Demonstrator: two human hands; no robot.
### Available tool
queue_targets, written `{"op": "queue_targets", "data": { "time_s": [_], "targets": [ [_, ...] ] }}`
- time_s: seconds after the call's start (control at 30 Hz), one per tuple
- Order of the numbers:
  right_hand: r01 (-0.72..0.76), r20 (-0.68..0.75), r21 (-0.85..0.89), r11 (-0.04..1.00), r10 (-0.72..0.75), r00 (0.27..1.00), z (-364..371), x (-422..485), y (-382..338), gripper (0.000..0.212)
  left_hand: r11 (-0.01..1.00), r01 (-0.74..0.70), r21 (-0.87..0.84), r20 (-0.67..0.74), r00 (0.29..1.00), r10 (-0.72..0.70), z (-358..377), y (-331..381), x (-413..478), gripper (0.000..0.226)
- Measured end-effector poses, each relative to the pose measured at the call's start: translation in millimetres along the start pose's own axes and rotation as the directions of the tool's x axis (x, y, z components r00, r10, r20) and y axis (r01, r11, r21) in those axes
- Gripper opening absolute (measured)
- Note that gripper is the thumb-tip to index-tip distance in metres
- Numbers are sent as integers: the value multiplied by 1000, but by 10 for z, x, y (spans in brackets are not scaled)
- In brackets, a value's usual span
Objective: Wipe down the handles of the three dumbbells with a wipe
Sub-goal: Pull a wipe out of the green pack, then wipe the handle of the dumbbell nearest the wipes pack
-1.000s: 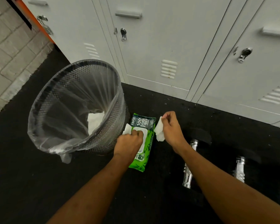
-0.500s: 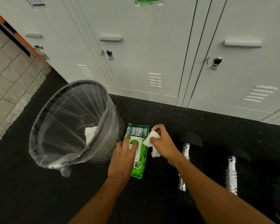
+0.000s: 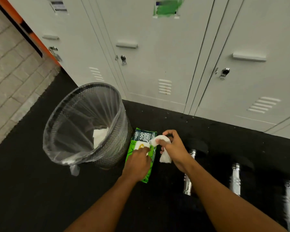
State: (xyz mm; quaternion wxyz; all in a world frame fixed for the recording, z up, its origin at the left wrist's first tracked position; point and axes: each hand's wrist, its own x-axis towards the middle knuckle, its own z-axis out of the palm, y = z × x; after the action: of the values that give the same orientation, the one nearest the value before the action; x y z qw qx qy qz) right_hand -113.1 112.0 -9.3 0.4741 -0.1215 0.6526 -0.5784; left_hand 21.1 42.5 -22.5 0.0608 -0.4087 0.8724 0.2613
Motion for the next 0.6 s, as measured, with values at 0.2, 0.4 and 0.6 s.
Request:
{"op": "queue_targets", "data": {
  "time_s": [0.2, 0.4, 0.6],
  "targets": [
    [7, 66, 42, 999, -9, 998, -362, -410, -651, 28, 427, 241, -872, 268, 964, 3, -680, 871, -34, 29],
    [2, 135, 19, 1000, -4, 991, -844, -771, -1040, 38, 551, 50, -833, 112, 990, 80, -856, 1397, -116, 20],
    [-147, 333, 194, 970, 76, 940, -1227, -1106, -1276, 62, 575, 7, -818, 57, 996, 69, -1070, 1941, -197, 17]
  ]
}}
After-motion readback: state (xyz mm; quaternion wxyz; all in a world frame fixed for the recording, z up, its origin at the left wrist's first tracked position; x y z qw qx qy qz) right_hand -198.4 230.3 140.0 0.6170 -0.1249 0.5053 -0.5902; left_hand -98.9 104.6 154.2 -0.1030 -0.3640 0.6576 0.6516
